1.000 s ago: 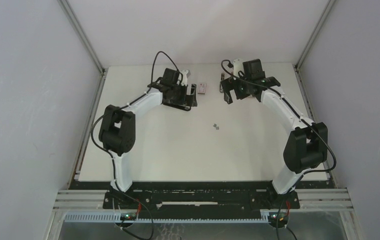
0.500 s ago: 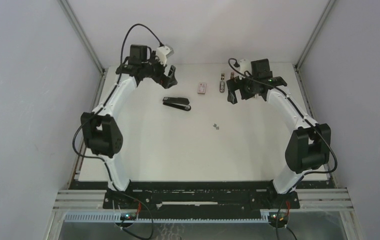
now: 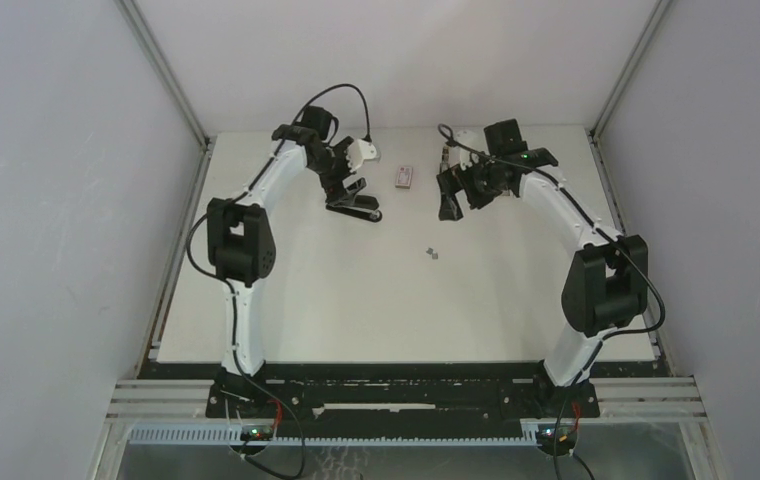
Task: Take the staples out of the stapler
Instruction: Pick up the stapler from the center of the board.
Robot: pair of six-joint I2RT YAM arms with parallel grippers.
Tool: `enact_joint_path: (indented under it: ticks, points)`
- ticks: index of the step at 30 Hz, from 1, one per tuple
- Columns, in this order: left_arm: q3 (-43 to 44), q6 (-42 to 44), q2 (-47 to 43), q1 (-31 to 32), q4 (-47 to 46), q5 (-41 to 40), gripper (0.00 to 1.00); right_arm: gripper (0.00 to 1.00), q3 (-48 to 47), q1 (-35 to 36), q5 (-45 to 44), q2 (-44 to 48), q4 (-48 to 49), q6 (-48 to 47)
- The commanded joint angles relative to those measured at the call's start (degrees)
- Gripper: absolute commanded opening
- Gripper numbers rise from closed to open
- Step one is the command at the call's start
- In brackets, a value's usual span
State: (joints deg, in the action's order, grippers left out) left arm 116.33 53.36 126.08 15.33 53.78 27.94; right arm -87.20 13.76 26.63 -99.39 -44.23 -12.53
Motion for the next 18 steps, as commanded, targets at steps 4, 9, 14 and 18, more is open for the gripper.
enact_joint_path:
  ticks: [4,9,14,18]
  points:
    - [4.9,9.5,3.0,4.8,3.0,-7.5,0.92,1.0,-2.5,5.3,-3.1,-0.1,0.4,-2.9]
    - [4.7,11.7,5.5,8.0,3.6,-11.4,0.83,1.0,-2.5,5.3,-2.6,0.3,0.2,-2.8]
    - [5.1,11.7,6.6,9.8,2.8,-12.9,0.68,1.0,-2.2,5.2,-2.2,1.7,0.4,-2.8]
    - [5.2,11.4,7.0,10.6,2.1,-13.3,0.58,1.0,-2.2,5.2,-2.2,2.9,0.5,-2.9]
